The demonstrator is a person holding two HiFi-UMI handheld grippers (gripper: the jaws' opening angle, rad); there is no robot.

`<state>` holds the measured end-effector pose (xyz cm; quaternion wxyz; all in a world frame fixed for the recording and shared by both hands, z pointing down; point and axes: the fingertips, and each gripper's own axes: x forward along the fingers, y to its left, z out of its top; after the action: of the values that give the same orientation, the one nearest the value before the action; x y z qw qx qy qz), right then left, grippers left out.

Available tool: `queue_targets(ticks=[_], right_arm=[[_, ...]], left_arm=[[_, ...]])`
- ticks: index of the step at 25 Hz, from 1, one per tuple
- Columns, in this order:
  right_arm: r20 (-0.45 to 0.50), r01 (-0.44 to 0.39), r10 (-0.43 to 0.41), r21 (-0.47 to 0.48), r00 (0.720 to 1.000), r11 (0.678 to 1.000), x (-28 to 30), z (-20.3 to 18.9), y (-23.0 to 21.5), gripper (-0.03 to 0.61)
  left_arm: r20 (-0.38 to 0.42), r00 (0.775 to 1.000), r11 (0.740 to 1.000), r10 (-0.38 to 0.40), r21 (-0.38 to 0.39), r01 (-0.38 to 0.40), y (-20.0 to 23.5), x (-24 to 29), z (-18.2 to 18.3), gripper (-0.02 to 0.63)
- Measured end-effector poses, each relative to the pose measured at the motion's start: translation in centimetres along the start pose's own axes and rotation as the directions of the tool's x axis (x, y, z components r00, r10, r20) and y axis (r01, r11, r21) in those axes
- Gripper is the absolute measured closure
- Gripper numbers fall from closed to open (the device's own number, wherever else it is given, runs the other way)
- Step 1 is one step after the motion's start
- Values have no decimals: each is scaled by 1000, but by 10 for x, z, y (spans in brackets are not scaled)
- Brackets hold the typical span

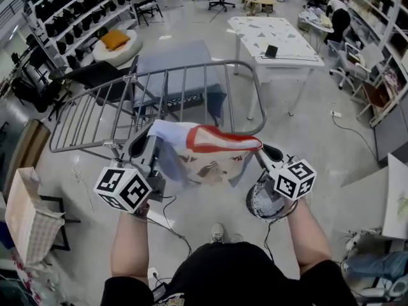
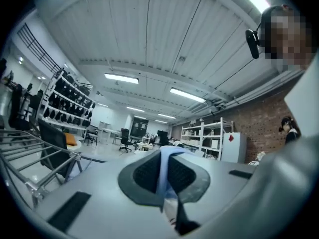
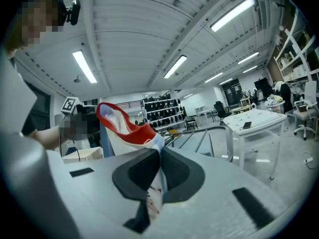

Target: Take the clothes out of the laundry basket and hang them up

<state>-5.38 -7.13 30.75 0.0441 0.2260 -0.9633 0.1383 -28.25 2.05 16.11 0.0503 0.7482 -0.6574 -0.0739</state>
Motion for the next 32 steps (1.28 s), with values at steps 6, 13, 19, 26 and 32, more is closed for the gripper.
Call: queue_targets(ticks=[6, 13, 19, 26, 32], right_arm=[[40, -65, 66, -35, 997, 997, 2, 39, 35, 565], [104, -116, 121, -57, 987, 992, -8, 76, 52, 565], [134, -124, 136, -92, 982, 988, -12, 98, 68, 565], [137, -111, 132, -152, 982, 982, -7, 115, 81, 565], [154, -69, 98, -184, 983, 980, 18, 132, 90, 565]], left_arm=[[-26, 987, 985, 161, 60, -159, 19, -51, -6, 600], [-65, 959, 954, 277, 142, -266, 16, -88, -22, 600], [-93, 935, 915, 343, 259, -310, 7, -109, -29, 600], [-88, 921, 871, 380, 369, -324, 13, -107, -29, 600], [-77, 924, 863, 374, 396, -316, 46, -95, -15, 600]])
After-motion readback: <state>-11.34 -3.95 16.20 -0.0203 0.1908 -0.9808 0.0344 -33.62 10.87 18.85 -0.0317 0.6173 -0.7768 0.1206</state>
